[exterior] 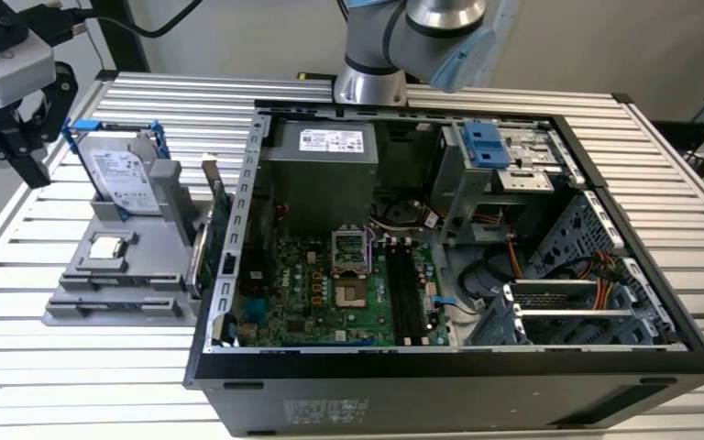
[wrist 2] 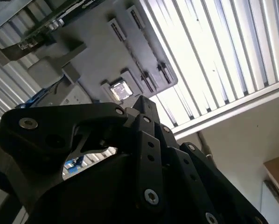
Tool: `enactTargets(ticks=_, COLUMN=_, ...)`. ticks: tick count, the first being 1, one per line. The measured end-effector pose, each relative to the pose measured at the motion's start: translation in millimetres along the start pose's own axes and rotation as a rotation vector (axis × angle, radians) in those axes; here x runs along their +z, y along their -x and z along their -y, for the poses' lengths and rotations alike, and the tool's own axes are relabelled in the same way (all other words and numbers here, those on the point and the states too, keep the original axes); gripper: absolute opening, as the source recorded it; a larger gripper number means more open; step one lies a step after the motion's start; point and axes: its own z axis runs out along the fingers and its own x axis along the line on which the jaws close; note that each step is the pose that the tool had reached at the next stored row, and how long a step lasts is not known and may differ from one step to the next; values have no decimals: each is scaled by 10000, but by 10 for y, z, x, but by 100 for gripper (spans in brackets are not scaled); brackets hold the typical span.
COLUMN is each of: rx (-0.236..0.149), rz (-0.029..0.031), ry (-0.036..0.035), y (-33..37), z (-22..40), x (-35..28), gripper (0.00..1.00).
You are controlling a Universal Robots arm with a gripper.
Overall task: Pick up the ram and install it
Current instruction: 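Pick up the ram and move it above insertion slot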
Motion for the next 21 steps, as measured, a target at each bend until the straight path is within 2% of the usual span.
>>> enactTargets(ticks=7, rx=-935, rz=-46, ry=22, y=-1, z=-1, x=0, gripper=0)
enactTargets(ticks=21, rx=-3106, rz=-154, ry=74, y=-3, z=-2, x=0, gripper=0)
